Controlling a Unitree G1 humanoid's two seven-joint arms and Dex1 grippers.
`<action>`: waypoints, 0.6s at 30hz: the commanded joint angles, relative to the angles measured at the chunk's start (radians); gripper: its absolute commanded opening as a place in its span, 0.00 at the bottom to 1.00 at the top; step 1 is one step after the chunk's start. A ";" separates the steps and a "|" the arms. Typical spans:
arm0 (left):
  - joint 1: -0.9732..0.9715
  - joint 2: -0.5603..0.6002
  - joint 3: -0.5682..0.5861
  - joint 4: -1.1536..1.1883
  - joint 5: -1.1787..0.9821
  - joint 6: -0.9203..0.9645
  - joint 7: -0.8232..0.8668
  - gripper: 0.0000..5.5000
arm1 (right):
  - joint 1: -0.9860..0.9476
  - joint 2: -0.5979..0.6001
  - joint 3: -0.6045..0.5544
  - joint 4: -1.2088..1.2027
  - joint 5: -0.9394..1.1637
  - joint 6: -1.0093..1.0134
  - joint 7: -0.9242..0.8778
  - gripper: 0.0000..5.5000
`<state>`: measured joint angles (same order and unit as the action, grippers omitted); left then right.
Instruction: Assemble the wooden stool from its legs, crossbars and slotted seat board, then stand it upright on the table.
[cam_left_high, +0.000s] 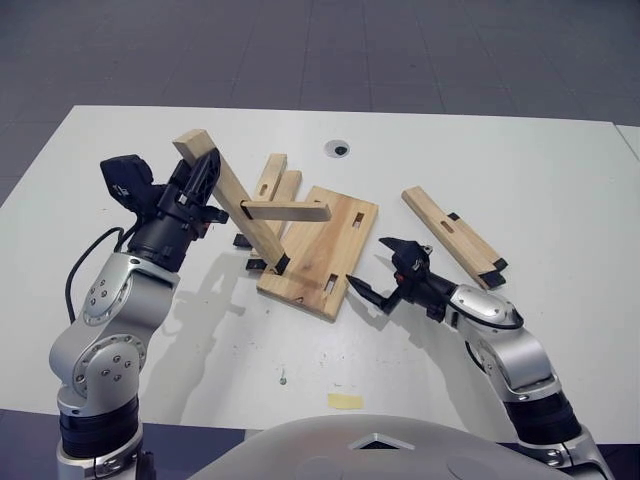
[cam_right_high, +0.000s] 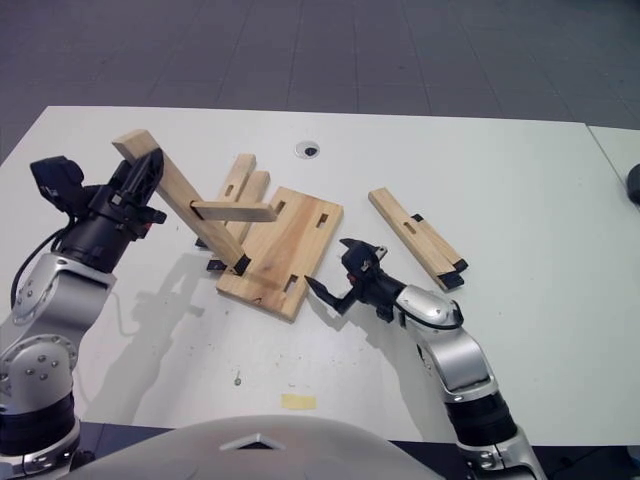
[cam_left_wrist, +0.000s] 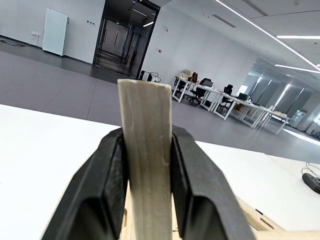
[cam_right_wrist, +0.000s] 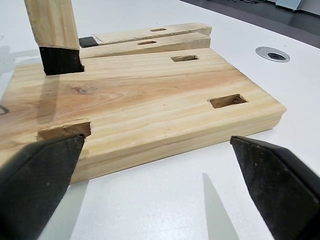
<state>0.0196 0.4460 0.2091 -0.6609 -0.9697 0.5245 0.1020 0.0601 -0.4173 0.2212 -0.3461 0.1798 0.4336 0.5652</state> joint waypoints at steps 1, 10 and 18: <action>-0.003 0.000 -0.015 0.043 0.066 0.025 -0.013 0.19 | -0.015 0.005 -0.001 0.019 -0.010 -0.014 -0.003 0.98; 0.216 -0.008 -0.203 -0.078 0.327 -0.025 -0.066 0.19 | -0.008 0.003 -0.005 0.021 -0.013 -0.026 -0.005 0.98; 0.438 -0.050 -0.274 -0.073 0.505 -0.138 -0.090 0.19 | -0.027 -0.002 -0.010 0.038 -0.017 -0.032 -0.004 0.98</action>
<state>0.2977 0.3971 -0.0066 -0.8287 -0.5399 0.3048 0.0102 0.0490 -0.4106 0.2176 -0.3120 0.1766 0.4043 0.5610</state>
